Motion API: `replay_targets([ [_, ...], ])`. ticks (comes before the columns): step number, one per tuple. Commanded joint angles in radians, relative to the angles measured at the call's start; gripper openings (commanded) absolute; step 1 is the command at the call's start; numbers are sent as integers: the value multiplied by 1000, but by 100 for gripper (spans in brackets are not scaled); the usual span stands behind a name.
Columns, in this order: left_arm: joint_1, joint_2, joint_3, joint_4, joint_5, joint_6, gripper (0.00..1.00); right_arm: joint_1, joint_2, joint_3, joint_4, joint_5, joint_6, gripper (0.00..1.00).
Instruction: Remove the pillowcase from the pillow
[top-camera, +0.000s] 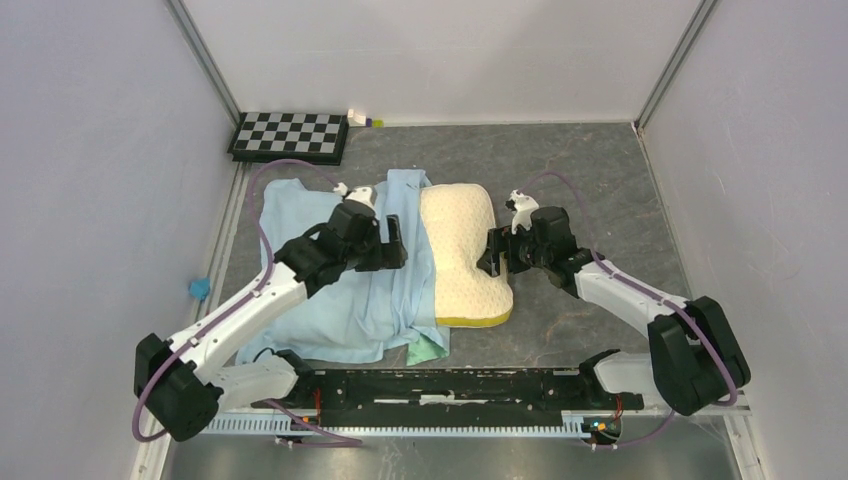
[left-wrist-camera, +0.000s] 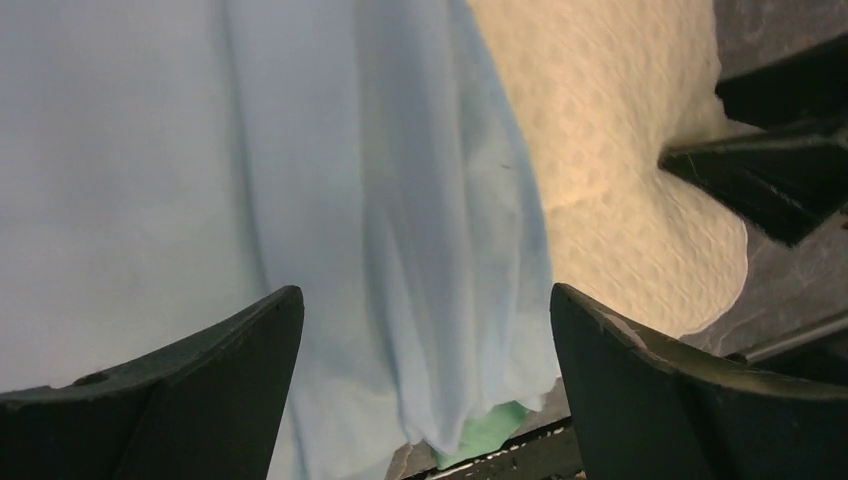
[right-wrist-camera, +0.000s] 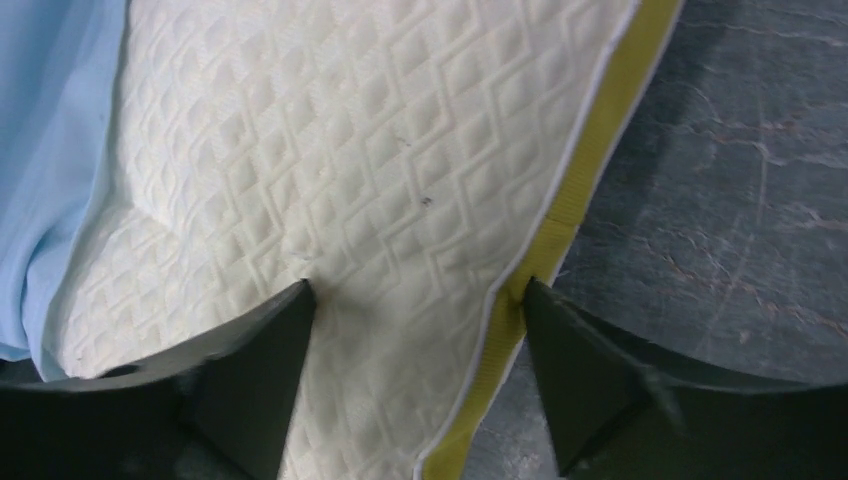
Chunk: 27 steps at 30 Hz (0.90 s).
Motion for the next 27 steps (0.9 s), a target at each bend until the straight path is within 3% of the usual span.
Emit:
replay_targets([
  [1,-181,101,128,-42,-179,66,100,14,25,2,79,-84,10,50],
  [3,-223,149,171,-83,-245,58,100,14,15,-5,85,-76,11,24],
  [5,-237,167,196,-101,-270,50,100,14,-11,-19,91,-54,14,8],
  [7,-248,167,203,-100,-280,43,100,14,-49,-37,93,-29,11,0],
  [16,-418,296,340,-161,-382,-1,100,19,-214,-79,74,16,10,0],
  [24,-405,468,426,-326,-542,-100,100,21,-260,-76,46,40,3,0],
  [27,-363,472,345,-272,-529,-126,100,20,-279,-73,23,63,0,0],
])
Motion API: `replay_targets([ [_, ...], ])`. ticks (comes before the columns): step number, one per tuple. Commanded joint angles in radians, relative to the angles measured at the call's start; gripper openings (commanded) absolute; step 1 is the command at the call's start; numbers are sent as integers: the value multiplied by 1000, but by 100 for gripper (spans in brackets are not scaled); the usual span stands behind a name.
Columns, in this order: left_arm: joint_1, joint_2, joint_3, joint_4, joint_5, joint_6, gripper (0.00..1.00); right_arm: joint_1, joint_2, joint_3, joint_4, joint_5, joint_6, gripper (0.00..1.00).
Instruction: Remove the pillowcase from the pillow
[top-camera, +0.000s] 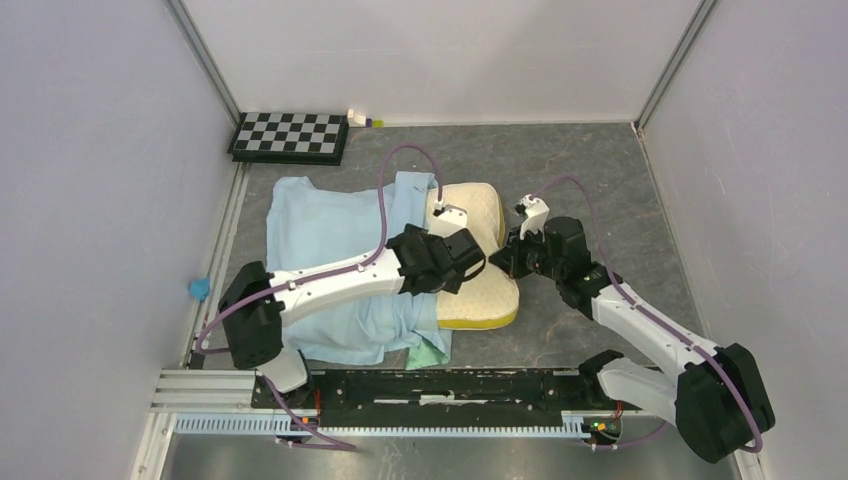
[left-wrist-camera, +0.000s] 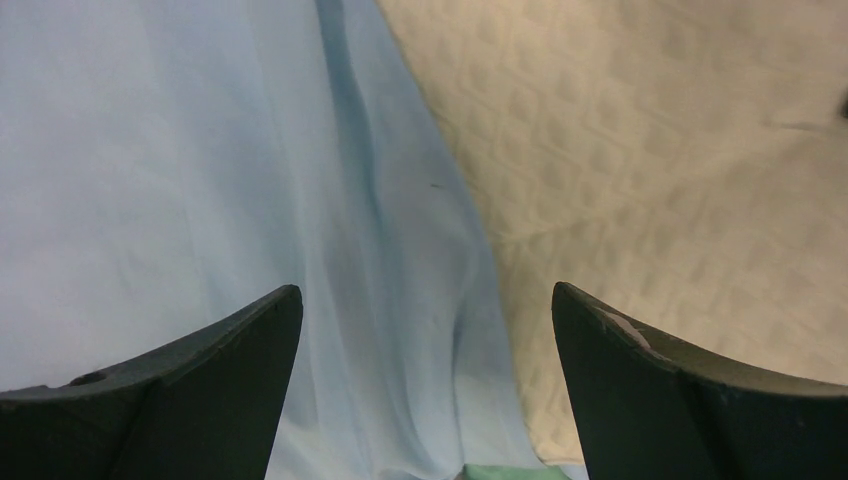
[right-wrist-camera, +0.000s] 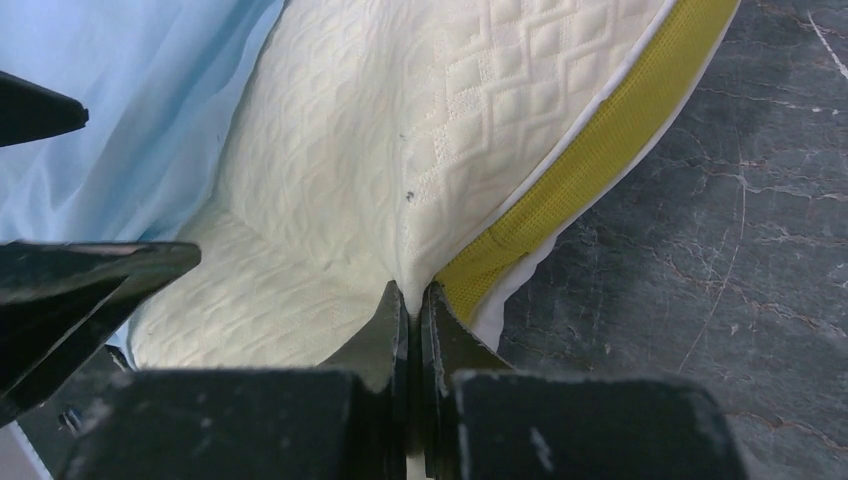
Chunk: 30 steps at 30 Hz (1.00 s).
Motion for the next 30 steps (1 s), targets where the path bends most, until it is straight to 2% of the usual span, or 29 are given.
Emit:
replay_targets([
  [1,73,-3,-79,16,-35,-93,100,0,-51,5,3,56,-15,0],
  [3,131,-20,-166,104,39,-109,100,-1,-68,15,-20,92,-15,0],
  [6,241,-52,-257,130,75,-184,100,-1,-102,35,-87,246,-11,0],
  [10,382,-170,-371,167,82,-257,89,-23,-107,81,-201,486,6,0],
  [12,463,-245,-433,205,116,-282,86,-60,-103,94,-233,527,22,0],
  [16,609,-383,-539,245,153,-341,85,-199,-145,53,-214,497,82,0],
  [19,671,-459,-576,245,152,-355,85,-279,-185,29,-210,507,111,0],
  [24,683,-511,-582,281,180,-264,85,-298,-210,24,-197,492,124,0],
  [29,677,-526,-575,395,397,-86,88,-298,-201,34,-136,307,68,0],
  [30,671,-534,-571,403,439,-72,89,-299,-194,42,-130,257,54,4],
])
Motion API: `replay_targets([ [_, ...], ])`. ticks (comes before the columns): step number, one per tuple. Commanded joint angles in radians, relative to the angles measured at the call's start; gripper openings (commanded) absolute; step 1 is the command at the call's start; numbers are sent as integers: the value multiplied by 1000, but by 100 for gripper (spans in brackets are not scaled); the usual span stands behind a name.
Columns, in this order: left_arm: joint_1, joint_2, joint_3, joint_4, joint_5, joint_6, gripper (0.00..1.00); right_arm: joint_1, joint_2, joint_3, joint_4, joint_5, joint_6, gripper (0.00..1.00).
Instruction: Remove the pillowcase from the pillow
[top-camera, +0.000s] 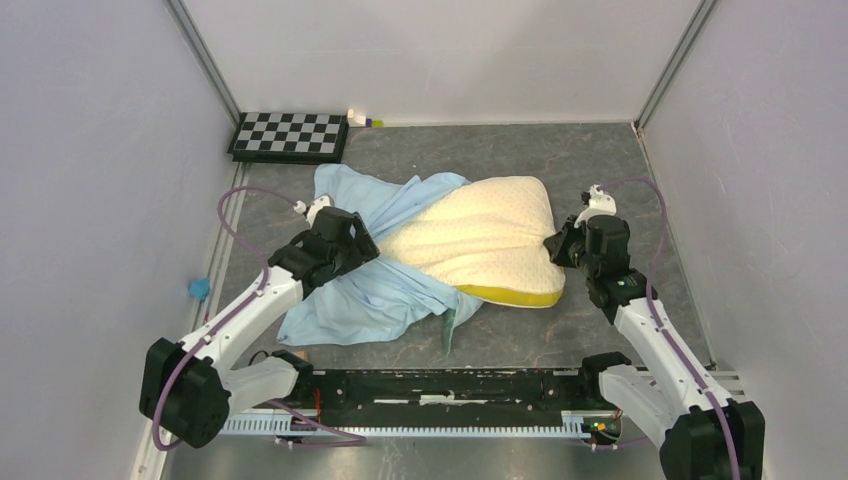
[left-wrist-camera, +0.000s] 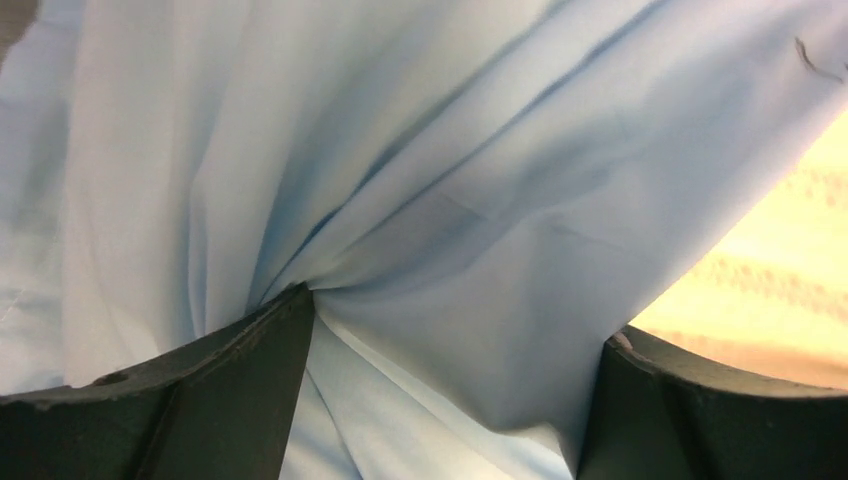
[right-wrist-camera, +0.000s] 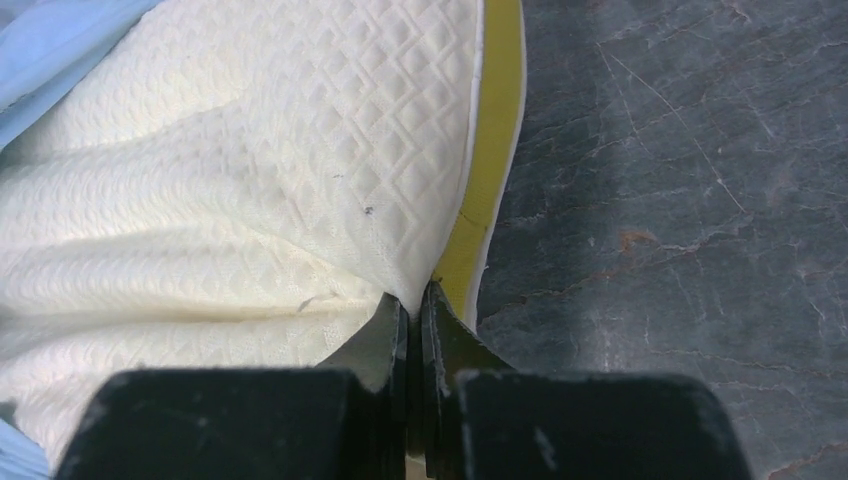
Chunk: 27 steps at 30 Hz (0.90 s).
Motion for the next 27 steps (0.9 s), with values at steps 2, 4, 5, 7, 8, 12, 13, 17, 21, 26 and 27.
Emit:
replay_targets([
  [2,1,-58,19,58,140,171,92,-32,17,46,96,-111,-88,25],
  [4,-22,-80,47,41,150,190,98,-31,40,69,82,-173,-107,71],
  [5,-35,-88,60,22,127,185,100,-31,49,82,67,-190,-114,86],
  [7,-48,-105,101,-35,85,172,100,-32,47,99,41,-207,-129,96],
  [8,-52,-113,119,-54,83,180,100,-31,31,99,38,-206,-135,98],
  [12,-72,-158,179,-90,167,195,100,-23,-47,116,39,-199,-142,98],
  [13,-81,-164,190,-89,221,184,100,-13,-53,134,24,-202,-148,98],
  [17,-229,-167,224,-61,284,94,100,60,-39,185,-40,-192,-161,98],
  [21,-481,-115,265,-59,100,49,100,178,-33,167,-65,-128,-162,98],
  [26,-602,20,300,-67,85,37,100,275,-27,108,-71,-144,-156,98],
  [27,-622,51,300,-50,94,46,100,290,-26,92,-54,-171,-152,97],
])
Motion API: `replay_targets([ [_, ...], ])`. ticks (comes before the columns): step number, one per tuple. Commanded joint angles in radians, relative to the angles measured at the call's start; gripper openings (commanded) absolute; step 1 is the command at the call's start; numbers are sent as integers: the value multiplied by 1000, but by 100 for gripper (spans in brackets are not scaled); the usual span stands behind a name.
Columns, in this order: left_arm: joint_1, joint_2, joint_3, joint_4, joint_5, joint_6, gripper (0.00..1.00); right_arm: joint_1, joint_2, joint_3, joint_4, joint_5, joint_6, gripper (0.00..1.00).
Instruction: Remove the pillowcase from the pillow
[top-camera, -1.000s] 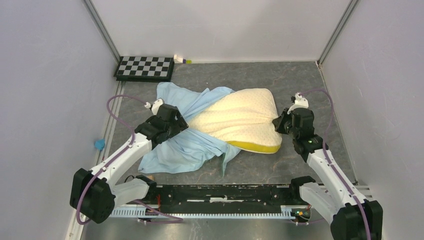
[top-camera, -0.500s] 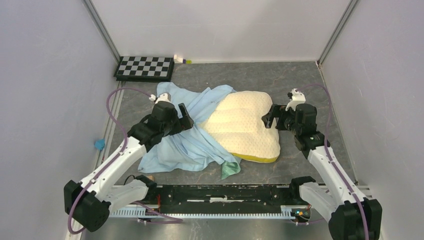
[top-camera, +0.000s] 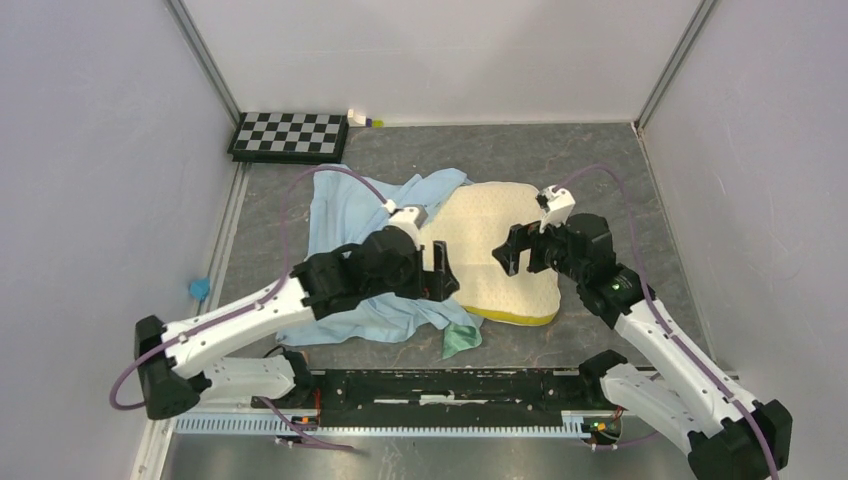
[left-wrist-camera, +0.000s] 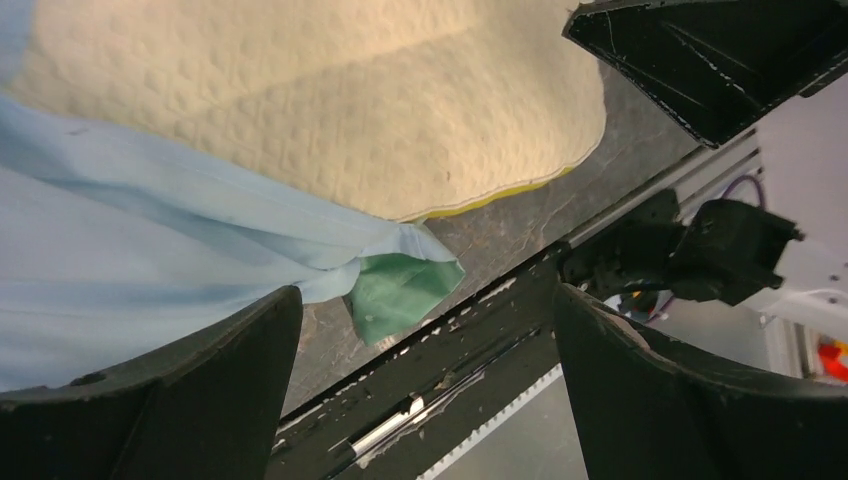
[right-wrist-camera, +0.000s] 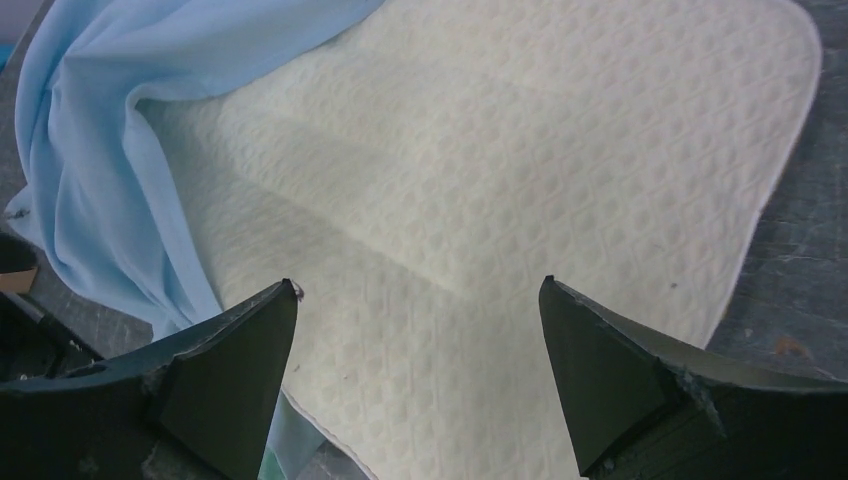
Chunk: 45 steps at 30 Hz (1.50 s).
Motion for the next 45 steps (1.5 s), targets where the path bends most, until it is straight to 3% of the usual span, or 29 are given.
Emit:
replay_targets([
  [1,-82,114,36,32,-35,-23,100,69,9,-64,34,-56,2,96],
  [4,-92,194,12,112,-6,-30,100,102,31,-131,124,-136,42,96],
  [7,-77,256,-13,145,-26,-63,100,125,82,-147,110,-77,31,97],
  [13,-27,313,-22,-15,-222,-175,100,162,120,-165,-1,111,-20,98],
  [18,134,263,-217,119,-56,-281,100,175,150,-199,-42,242,51,98],
  [23,175,206,-311,159,-90,-338,98,175,53,-183,-62,347,86,98],
  [27,178,192,-321,156,-98,-342,88,174,-4,-123,-128,419,92,98],
  [30,178,163,-337,169,-103,-346,68,175,5,-106,-190,409,175,98],
  [32,178,138,-345,161,-115,-353,60,175,9,-114,-237,429,275,98],
  [38,177,51,-345,114,-143,-358,61,174,-79,-197,-310,542,540,98],
  [43,177,10,-340,91,-163,-350,60,173,-148,-244,-311,628,576,98],
  [45,177,-2,-338,59,-197,-371,60,175,-129,-260,-292,589,568,98],
])
